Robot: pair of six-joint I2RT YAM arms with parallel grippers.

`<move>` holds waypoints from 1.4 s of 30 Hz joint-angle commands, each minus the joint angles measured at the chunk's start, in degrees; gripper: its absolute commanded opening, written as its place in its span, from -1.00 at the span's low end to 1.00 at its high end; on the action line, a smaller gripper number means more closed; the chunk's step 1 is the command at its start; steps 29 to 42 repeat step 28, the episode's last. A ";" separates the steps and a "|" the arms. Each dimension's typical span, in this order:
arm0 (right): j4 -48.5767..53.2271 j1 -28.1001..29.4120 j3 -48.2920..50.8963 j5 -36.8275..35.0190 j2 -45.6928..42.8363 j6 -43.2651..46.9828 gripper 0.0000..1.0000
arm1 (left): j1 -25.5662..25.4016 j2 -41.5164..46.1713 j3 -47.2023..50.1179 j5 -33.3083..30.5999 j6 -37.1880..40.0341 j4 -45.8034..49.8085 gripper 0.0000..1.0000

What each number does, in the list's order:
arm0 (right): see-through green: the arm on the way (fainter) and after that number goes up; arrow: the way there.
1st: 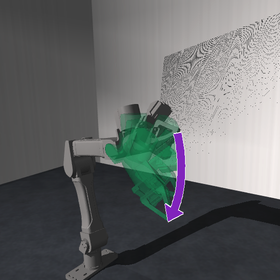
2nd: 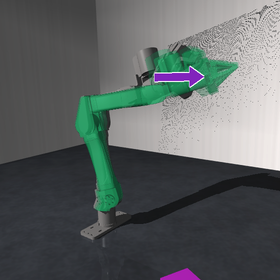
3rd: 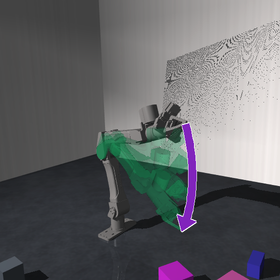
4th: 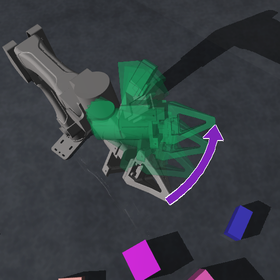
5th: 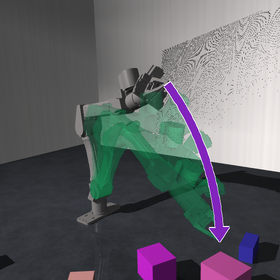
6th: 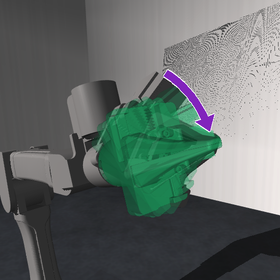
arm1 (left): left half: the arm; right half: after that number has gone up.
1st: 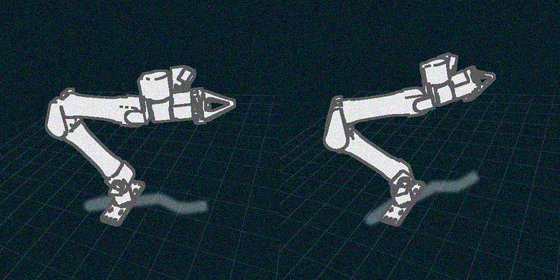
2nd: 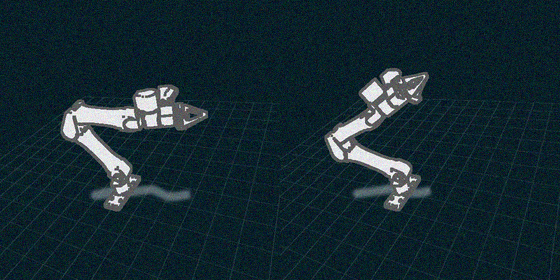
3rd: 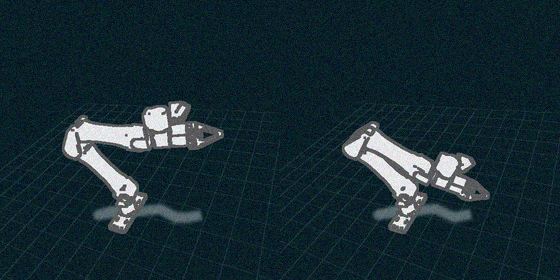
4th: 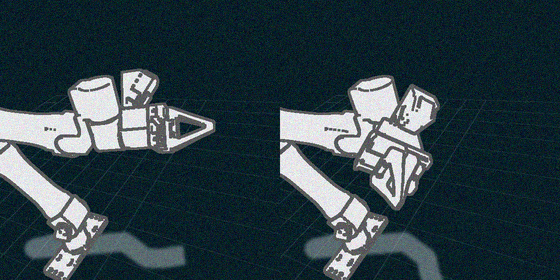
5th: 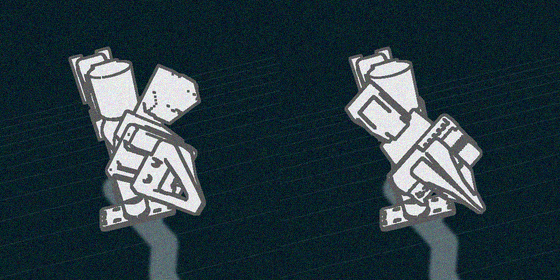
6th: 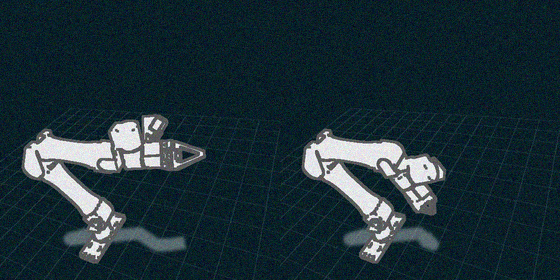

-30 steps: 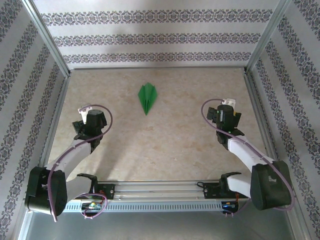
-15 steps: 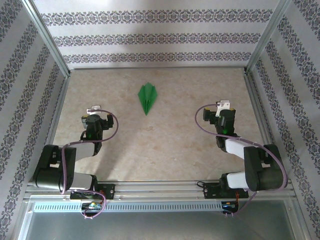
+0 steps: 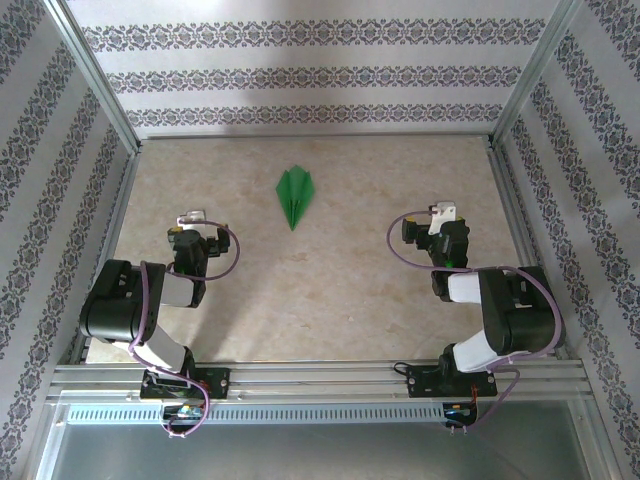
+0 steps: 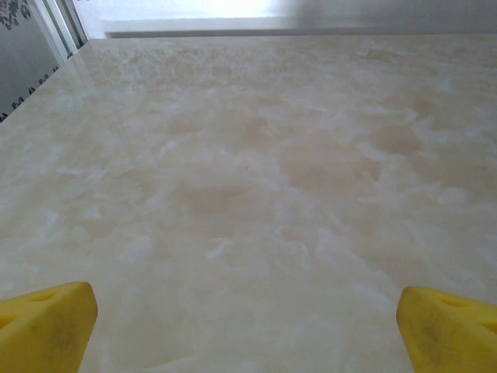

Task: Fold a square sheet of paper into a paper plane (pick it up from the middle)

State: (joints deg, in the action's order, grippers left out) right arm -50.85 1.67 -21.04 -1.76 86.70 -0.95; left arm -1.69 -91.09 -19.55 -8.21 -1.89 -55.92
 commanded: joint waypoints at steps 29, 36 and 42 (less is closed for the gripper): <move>-1.62 -0.88 -1.00 0.79 0.38 -0.69 0.96 | 0.82 -0.19 -2.25 3.27 1.01 0.73 0.99; -1.62 -0.88 -1.00 0.79 0.38 -0.69 0.96 | 0.82 -0.19 -2.25 3.27 1.01 0.73 0.99; -1.62 -0.88 -1.00 0.79 0.38 -0.69 0.96 | 0.82 -0.19 -2.25 3.27 1.01 0.73 0.99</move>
